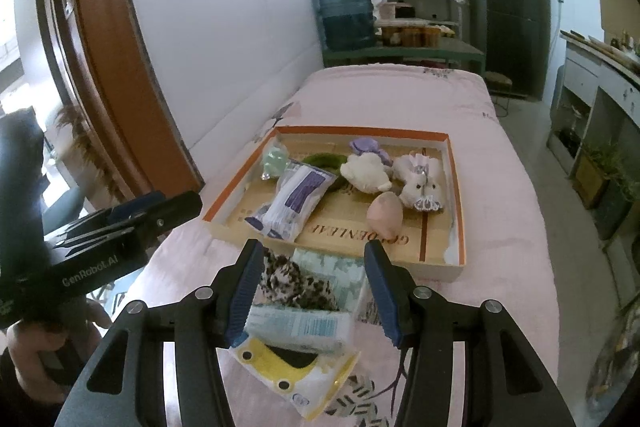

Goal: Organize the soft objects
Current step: 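Withdraw both open grippers from the tray toward the leopard cloth and tissue pack, then grasp the leopard-print cloth with the left gripper while the right gripper grasps the green-white tissue pack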

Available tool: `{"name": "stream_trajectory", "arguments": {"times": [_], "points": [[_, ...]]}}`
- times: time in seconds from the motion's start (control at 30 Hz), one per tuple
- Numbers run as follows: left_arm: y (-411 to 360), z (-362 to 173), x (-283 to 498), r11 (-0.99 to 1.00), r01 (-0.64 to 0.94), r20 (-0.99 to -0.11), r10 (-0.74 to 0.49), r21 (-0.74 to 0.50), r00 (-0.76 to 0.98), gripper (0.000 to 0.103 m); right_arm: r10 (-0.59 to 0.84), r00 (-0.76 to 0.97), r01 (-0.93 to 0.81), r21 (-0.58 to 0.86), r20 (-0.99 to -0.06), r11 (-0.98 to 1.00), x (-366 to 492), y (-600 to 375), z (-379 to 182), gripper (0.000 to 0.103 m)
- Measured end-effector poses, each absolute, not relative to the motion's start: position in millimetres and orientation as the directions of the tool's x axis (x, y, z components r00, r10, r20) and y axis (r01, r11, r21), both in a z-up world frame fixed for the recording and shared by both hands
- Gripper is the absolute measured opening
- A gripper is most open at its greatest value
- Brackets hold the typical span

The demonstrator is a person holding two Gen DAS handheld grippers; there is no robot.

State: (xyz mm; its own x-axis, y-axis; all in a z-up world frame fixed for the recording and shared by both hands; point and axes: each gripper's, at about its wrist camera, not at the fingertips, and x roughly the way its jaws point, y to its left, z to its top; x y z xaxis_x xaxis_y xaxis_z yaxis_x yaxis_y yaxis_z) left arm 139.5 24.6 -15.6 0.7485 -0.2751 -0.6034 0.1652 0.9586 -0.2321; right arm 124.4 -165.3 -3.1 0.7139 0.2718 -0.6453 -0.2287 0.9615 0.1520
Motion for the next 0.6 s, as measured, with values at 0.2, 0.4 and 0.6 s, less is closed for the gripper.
{"name": "stream_trajectory", "arguments": {"times": [0.2, 0.4, 0.6], "points": [[25, -20, 127, 0.959, 0.172, -0.608, -0.275, -0.223, 0.744, 0.062, 0.275, 0.707, -0.235, 0.15, -0.652, 0.96, 111, -163, -8, 0.054], [23, -25, 114, 0.958, 0.184, -0.613, -0.283, -0.222, 0.737, 0.062, 0.284, 0.697, -0.243, 0.155, -0.658, 0.957, 96, -164, -15, 0.054], [24, -32, 104, 0.953, 0.197, -0.612, -0.3, -0.231, 0.732, 0.062, 0.291, 0.69, -0.255, 0.154, -0.663, 0.955, 86, -167, -21, 0.061]]}}
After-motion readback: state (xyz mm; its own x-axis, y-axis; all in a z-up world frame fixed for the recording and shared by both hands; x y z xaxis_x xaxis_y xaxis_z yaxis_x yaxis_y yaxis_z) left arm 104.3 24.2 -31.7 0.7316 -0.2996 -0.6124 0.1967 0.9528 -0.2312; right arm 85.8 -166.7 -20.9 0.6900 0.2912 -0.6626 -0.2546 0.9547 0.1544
